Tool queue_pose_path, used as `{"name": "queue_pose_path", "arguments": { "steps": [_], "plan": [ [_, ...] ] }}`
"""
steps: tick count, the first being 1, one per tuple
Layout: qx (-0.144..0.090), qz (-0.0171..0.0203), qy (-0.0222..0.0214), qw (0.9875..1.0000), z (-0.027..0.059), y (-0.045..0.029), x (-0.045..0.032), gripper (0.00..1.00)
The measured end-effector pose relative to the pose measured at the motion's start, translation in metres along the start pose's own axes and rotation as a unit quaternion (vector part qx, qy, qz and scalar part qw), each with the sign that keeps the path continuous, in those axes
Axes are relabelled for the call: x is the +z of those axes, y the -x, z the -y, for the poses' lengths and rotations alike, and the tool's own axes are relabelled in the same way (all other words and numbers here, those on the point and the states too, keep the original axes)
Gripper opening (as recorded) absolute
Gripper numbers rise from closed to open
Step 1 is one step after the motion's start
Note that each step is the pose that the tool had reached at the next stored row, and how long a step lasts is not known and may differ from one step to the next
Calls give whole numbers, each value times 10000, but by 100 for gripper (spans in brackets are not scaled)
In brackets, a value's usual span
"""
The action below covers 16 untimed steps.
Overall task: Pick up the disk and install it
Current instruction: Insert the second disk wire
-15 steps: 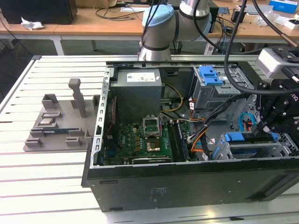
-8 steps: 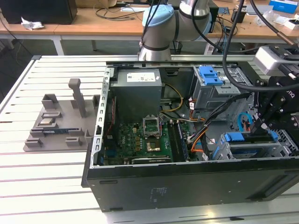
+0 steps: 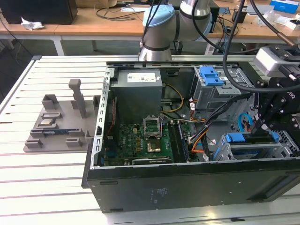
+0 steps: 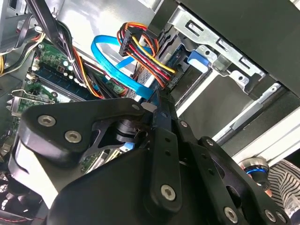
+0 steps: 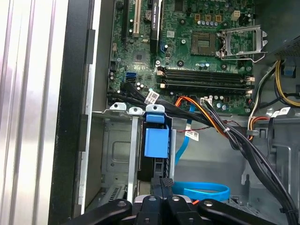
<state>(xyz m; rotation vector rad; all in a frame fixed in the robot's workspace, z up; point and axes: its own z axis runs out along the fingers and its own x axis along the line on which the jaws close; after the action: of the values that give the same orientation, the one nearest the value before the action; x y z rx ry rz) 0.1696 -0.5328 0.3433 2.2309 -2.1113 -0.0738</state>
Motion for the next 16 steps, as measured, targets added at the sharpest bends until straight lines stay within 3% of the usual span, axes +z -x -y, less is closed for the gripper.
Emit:
{"name": "queue_pose_path", "arguments": {
  "steps": [10,11,12,15,16],
  "plan": [
    [0,-1,0,10000,-4,14,5,11],
    [0,-1,0,10000,-4,14,5,18],
    [0,-2,0,10000,-4,12,1,18],
    [0,-1,0,10000,-15,10,-130,18],
    [0,-1,-1,10000,-22,12,-211,18]
  ]
}}
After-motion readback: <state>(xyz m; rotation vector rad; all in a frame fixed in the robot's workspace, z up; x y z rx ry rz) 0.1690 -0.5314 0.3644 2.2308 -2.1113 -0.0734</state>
